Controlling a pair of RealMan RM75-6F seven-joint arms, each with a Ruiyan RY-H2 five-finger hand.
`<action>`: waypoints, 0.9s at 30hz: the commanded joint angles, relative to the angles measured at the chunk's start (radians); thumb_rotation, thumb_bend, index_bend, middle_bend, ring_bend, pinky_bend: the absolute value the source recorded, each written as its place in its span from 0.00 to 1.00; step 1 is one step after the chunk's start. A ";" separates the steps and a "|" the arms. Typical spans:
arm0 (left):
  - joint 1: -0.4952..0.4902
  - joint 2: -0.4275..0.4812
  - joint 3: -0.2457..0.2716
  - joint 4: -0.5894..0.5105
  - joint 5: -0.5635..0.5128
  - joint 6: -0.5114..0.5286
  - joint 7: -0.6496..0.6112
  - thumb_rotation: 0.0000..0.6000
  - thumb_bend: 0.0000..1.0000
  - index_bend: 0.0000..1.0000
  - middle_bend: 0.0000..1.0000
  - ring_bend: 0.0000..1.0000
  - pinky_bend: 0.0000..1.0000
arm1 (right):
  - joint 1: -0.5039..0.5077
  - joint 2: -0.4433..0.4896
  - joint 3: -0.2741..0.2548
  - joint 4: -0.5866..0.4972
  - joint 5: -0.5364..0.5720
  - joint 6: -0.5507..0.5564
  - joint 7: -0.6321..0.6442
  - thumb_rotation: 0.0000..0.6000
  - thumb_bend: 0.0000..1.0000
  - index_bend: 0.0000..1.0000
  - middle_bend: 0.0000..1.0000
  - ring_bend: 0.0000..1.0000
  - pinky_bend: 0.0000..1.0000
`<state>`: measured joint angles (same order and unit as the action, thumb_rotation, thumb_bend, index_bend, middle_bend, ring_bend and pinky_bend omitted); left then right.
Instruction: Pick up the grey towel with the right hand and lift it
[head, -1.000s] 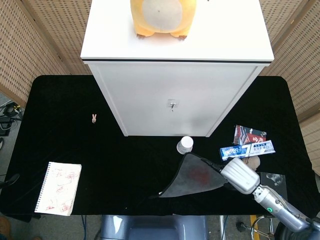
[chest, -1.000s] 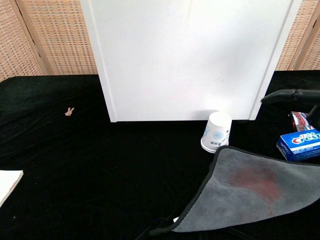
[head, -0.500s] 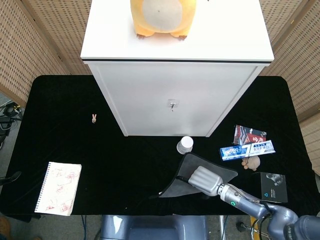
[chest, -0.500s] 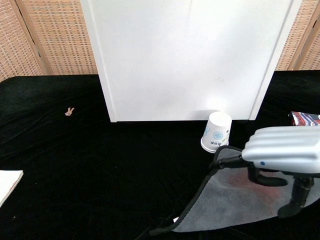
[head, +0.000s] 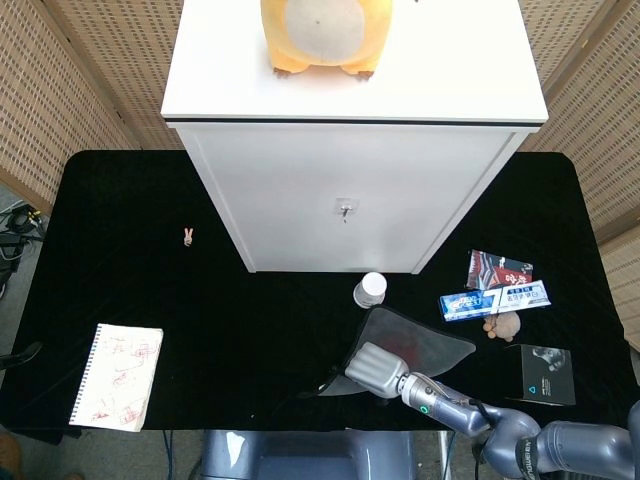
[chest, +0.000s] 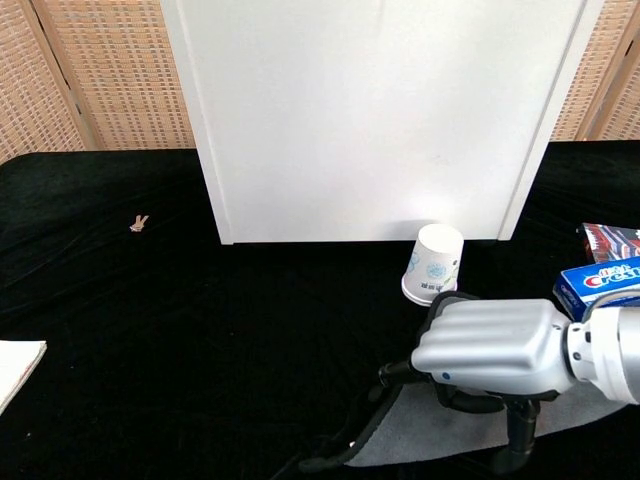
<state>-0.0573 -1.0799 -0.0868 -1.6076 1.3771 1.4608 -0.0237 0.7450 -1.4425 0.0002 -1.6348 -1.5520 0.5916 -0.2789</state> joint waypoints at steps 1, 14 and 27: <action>0.000 0.000 0.000 0.000 0.000 0.000 0.000 1.00 0.00 0.00 0.00 0.00 0.00 | 0.000 -0.027 0.008 0.008 0.036 0.008 -0.049 1.00 0.22 0.19 0.94 0.98 1.00; -0.002 -0.001 0.001 0.003 -0.001 -0.003 0.001 1.00 0.00 0.00 0.00 0.00 0.00 | -0.020 -0.069 -0.022 0.035 0.151 0.047 -0.199 1.00 0.29 0.18 0.96 0.98 1.00; -0.003 -0.004 0.005 0.000 0.002 -0.003 0.012 1.00 0.00 0.00 0.00 0.00 0.00 | -0.045 -0.052 -0.058 0.047 0.175 0.097 -0.190 1.00 0.37 0.34 0.96 0.98 1.00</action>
<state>-0.0600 -1.0839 -0.0821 -1.6078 1.3790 1.4578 -0.0121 0.7014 -1.4957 -0.0559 -1.5882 -1.3750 0.6859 -0.4718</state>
